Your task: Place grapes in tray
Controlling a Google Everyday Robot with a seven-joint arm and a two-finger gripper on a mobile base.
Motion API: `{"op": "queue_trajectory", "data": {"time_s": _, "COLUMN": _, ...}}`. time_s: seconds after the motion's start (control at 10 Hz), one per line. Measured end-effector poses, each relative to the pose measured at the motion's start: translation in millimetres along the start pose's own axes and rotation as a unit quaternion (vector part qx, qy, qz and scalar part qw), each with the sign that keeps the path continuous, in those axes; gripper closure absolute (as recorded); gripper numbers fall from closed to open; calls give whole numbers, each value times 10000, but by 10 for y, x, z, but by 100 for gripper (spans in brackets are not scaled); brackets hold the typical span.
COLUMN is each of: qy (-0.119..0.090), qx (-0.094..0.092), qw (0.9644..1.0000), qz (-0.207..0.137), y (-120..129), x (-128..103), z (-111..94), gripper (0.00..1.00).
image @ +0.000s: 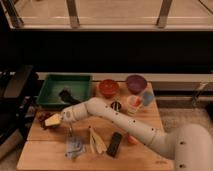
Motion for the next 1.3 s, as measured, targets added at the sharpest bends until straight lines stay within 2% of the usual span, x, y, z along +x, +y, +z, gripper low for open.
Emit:
{"op": "queue_trajectory", "data": {"time_s": 0.2, "qy": -207, "qx": -137, "qw": 9993, "qz": -278, "y": -169, "x": 155, "z": -16, "gripper": 100}}
{"op": "queue_trajectory", "data": {"time_s": 0.6, "qy": -206, "qx": -142, "qw": 9993, "qz": -289, "y": -167, "x": 155, "z": -21, "gripper": 100}}
{"op": "queue_trajectory", "data": {"time_s": 0.7, "qy": -143, "qx": -192, "qw": 9994, "qz": -244, "y": -140, "x": 151, "z": -34, "gripper": 100}}
{"op": "queue_trajectory", "data": {"time_s": 0.9, "qy": 111, "qx": -355, "qw": 9992, "qz": -136, "y": 2, "x": 226, "z": -203, "gripper": 100}}
{"op": "queue_trajectory", "data": {"time_s": 1.1, "qy": 431, "qx": -604, "qw": 9972, "qz": -26, "y": 222, "x": 398, "z": -591, "gripper": 100}}
{"op": "queue_trajectory", "data": {"time_s": 1.3, "qy": 736, "qx": -865, "qw": 9935, "qz": 59, "y": 407, "x": 546, "z": -980, "gripper": 100}}
